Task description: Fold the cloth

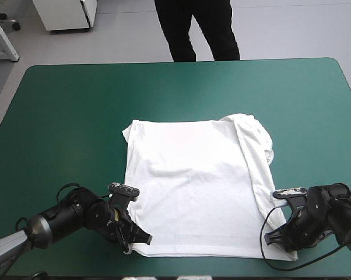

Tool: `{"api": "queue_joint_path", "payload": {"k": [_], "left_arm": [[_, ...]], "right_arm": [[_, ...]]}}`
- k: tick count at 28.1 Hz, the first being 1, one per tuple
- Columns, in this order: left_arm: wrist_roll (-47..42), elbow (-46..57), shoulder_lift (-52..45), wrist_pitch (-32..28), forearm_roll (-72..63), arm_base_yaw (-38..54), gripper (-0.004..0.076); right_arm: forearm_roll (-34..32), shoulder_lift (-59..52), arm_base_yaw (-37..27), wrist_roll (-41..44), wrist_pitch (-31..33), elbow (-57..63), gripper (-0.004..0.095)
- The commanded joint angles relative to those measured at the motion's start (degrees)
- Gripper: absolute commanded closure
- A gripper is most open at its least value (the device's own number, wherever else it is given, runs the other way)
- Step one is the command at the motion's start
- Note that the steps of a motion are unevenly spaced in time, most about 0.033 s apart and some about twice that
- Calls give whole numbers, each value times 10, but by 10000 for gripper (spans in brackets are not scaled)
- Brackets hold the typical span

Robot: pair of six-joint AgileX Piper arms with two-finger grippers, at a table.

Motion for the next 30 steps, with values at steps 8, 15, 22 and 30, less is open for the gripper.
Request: {"api": "queue_joint_path", "payload": {"k": [8, 15, 22, 30], "left_arm": [[-1, -166, -46, 61, 56, -6, 733], [62, -378, -62, 128, 98, -6, 733], [110, -612, -57, 88, 197, -6, 733], [178, -839, -30, -21, 298, -6, 733]], "right_arm": [[57, -40, 2, -14, -7, -125, 925], [54, -67, 2, -5, 22, -341, 925], [18, -54, 2, -2, -11, -589, 925], [-30, 19, 2, 10, -45, -869, 925]]}}
